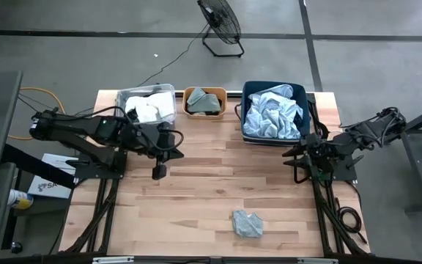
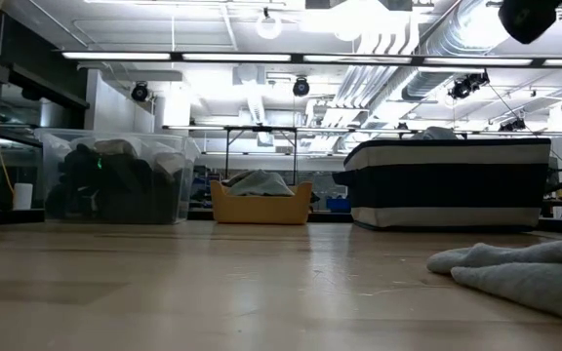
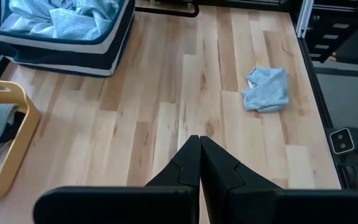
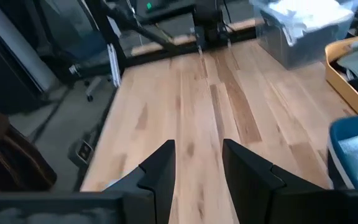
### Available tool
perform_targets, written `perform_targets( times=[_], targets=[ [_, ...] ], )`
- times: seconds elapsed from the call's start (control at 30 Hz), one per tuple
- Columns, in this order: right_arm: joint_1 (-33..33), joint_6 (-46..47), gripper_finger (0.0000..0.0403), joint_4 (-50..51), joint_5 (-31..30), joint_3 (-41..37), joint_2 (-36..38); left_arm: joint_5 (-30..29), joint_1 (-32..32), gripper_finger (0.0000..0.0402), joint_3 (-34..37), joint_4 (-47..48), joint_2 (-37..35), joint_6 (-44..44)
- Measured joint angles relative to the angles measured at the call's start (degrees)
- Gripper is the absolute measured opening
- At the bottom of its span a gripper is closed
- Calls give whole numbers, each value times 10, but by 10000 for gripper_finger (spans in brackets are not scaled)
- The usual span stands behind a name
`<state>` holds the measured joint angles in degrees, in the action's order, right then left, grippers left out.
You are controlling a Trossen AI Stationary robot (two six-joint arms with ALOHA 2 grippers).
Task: Pick & Place Cloths
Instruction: Put the light gray sock into the yellow bin
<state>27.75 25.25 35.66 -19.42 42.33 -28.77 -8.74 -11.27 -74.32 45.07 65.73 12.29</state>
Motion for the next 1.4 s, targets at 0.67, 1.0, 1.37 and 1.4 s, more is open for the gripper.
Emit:
perform_targets(
  times=[0.67,1.0,1.37,1.4],
  targets=[
    [0,87,124,-180,-35,1,-162,2,0,0,0,37,0,0],
    [1,222,124,-158,99,56,-296,2,0,0,0,47,0,0],
    [11,489,124,-162,328,72,-416,2,0,0,0,46,0,-4],
    [16,498,124,-168,321,72,-426,2,0,0,0,46,0,-4]
  ],
)
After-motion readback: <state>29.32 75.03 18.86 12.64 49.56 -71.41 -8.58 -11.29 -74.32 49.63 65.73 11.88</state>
